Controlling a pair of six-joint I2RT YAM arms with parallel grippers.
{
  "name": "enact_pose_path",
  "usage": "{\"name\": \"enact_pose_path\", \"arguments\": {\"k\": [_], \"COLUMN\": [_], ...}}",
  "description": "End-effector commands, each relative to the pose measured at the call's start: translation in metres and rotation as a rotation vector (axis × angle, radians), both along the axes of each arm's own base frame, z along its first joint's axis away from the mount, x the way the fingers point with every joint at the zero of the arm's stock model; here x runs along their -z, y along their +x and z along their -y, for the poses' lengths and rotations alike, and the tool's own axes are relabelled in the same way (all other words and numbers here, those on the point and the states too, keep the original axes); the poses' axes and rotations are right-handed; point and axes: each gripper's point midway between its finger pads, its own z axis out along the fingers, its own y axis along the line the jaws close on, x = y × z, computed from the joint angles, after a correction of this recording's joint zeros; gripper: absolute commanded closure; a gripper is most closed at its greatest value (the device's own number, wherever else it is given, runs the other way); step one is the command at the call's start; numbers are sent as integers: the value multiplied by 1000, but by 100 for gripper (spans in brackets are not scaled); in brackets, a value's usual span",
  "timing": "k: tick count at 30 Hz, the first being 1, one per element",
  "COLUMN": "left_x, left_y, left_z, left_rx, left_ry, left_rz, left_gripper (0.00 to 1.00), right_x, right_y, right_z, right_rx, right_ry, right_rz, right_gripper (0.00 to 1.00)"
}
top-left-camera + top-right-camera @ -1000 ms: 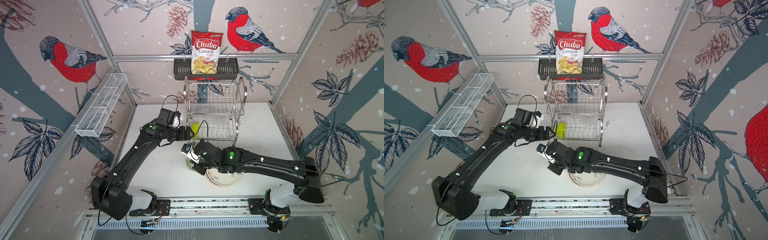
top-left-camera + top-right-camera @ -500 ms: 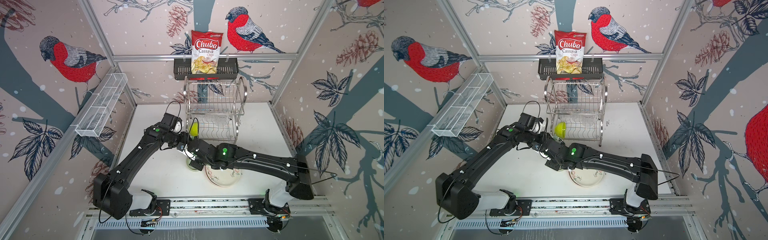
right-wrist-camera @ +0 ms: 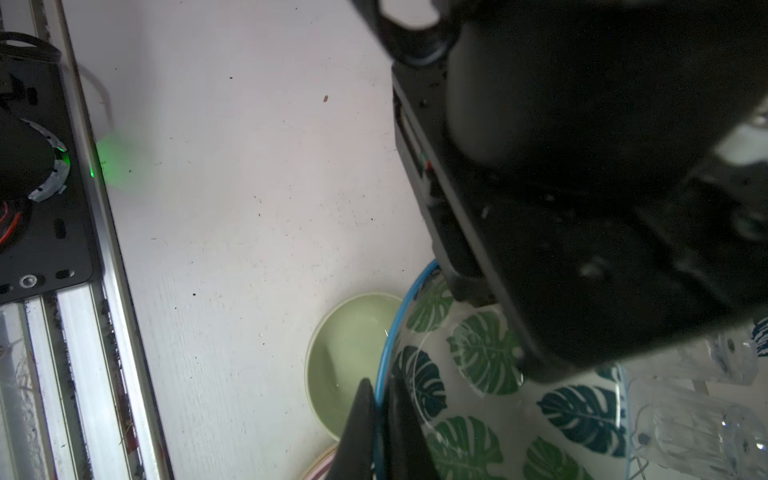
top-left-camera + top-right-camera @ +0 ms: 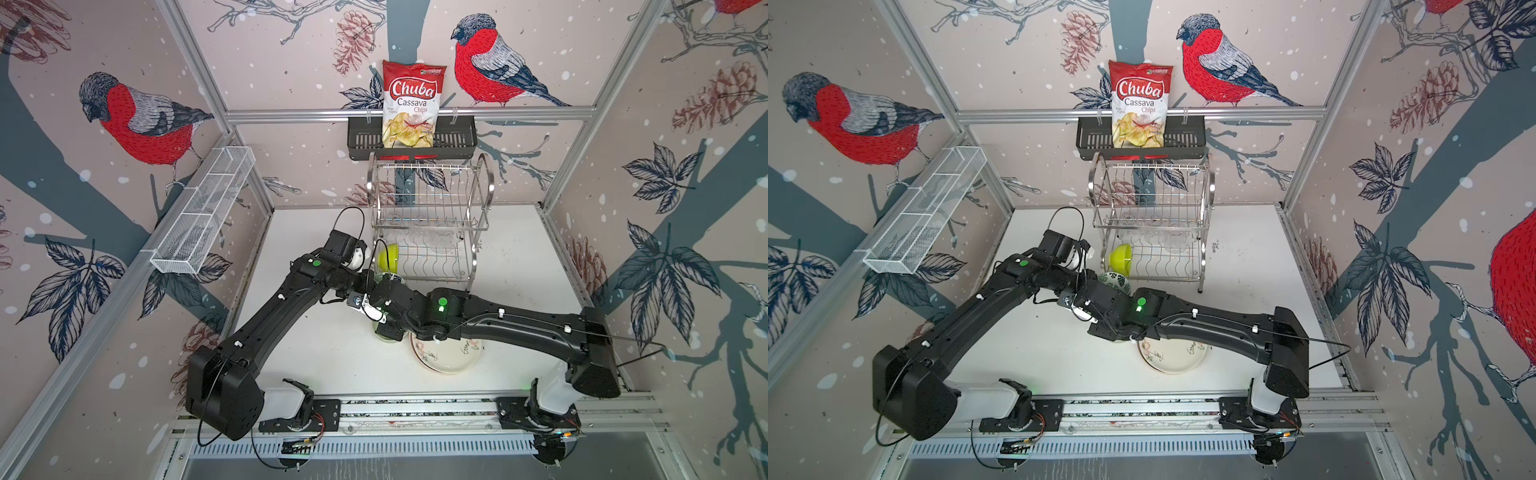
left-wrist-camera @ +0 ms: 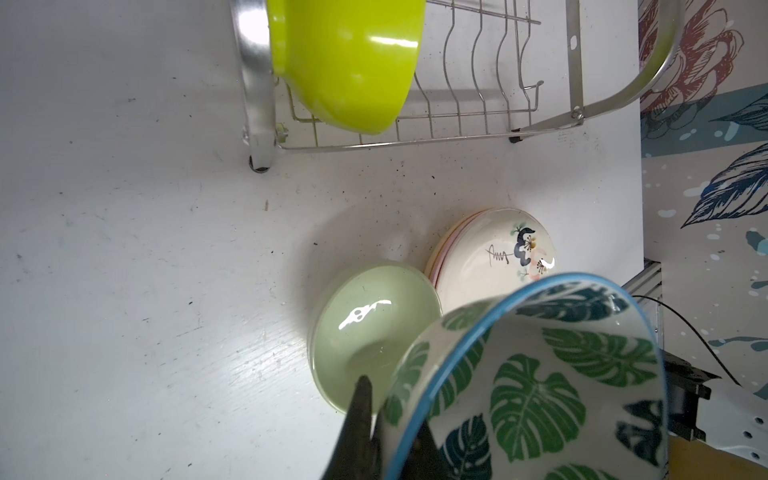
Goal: Unload the mixed dishes from the dish rack
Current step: 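Pass the leaf-patterned bowl to the left gripper while the right gripper draws back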
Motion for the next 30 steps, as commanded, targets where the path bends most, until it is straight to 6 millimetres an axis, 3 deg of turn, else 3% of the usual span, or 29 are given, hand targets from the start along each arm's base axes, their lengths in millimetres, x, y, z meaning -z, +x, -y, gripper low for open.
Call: {"name": "enact_pose_path", "arguments": {"k": [1, 3, 6, 8, 11, 16, 23, 27, 30], "left_x": [-7, -4, 0, 5, 13, 27, 48, 54, 56], "left_y": [7, 6, 5, 4, 4, 2, 0, 2, 4], "left_z": [7, 7, 7, 7, 4, 1, -3, -4, -3], "left_rx": [-33, -36, -42, -47, -60, -80, -107, -116, -115], "left_ry": [-52, -58, -69, -71, -53, -49, -33, -17, -16], "left_rz": [21, 19, 15, 10, 7, 7, -6, -9, -8], "left_gripper": [100, 100, 100, 100, 100, 100, 100, 100, 100], "right_x": [-24, -22, -18, -18, -28, -71, -127, -130, -121], "right_y": [6, 3, -1, -5, -9, 1, 34, 53, 60], "right_z": [-20, -21, -21, -22, -21, -3, 59, 93, 105], "right_rx": [54, 49, 41, 32, 27, 72, 160, 235, 281], "right_ry": [157, 162, 172, 186, 233, 407, 752, 850, 851], "right_rz": [0, -14, -41, -62, -82, -77, -177, -217, -235], "right_gripper": [78, 68, 42, 38, 32, 27, 23, 19, 19]}}
